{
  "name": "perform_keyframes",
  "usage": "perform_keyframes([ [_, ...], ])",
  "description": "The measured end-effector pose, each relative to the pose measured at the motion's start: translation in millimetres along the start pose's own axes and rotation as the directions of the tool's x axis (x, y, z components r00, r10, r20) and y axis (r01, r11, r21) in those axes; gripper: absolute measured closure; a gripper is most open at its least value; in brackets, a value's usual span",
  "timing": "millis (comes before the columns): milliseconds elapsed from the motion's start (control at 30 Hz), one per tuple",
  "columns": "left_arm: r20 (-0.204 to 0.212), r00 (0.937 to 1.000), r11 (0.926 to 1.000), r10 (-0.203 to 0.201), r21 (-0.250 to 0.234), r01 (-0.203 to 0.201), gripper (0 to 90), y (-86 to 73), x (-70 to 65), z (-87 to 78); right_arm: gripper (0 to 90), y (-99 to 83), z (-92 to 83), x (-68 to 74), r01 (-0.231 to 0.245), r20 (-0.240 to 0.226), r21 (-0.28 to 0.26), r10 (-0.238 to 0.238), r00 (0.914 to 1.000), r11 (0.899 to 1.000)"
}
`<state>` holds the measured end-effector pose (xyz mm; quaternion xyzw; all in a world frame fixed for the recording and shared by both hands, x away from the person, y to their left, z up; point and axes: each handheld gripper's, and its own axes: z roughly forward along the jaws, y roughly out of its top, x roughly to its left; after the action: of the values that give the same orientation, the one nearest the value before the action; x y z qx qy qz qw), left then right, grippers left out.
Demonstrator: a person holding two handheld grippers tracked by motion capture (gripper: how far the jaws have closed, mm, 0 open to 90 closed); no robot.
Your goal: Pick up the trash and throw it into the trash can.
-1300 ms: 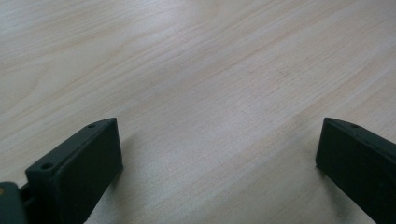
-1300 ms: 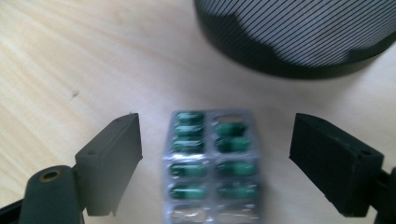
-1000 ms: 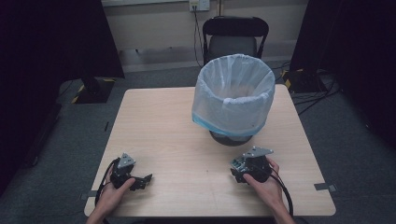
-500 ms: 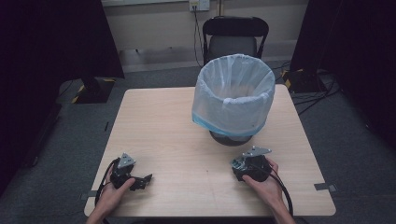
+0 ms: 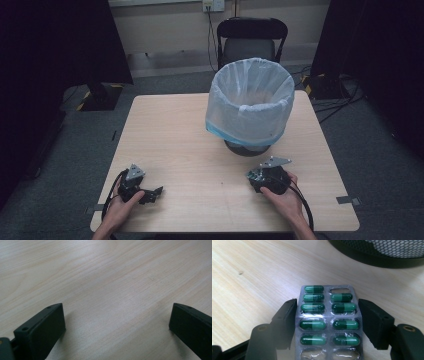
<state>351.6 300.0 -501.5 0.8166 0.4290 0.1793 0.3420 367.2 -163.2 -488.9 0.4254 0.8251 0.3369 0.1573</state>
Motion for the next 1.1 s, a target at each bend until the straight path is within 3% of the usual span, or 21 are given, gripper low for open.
perform_keyframes([
  [467, 0.0, 1.0, 1.0, -0.006, -0.003, 0.006, 0.0, -0.2, -0.4, 0.1, 33.7, 15.9, -23.5, 10.2, 0.008, -0.093, -0.079, -0.015, 0.9955, 0.997],
  [767, -0.001, 1.0, 1.0, -0.005, -0.001, 0.005, 0.0, -0.3, -0.5, -0.1, 33.7, 35.3, -48.8, 18.4, 0.005, -0.151, -0.161, -0.03, 0.9881, 0.987],
  [933, -0.002, 1.0, 1.0, -0.006, -0.001, 0.006, 0.0, -0.3, -0.5, -0.1, 33.8, 48.2, -62.0, 24.3, 0.015, -0.188, -0.187, -0.051, 0.9808, 0.982],
  [1100, -0.002, 1.0, 1.0, -0.006, -0.001, 0.006, 0.0, -0.3, -0.6, -0.1, 33.7, 66.6, -74.5, 33.4, 0.042, -0.235, -0.219, -0.094, 0.9674, 0.975],
])
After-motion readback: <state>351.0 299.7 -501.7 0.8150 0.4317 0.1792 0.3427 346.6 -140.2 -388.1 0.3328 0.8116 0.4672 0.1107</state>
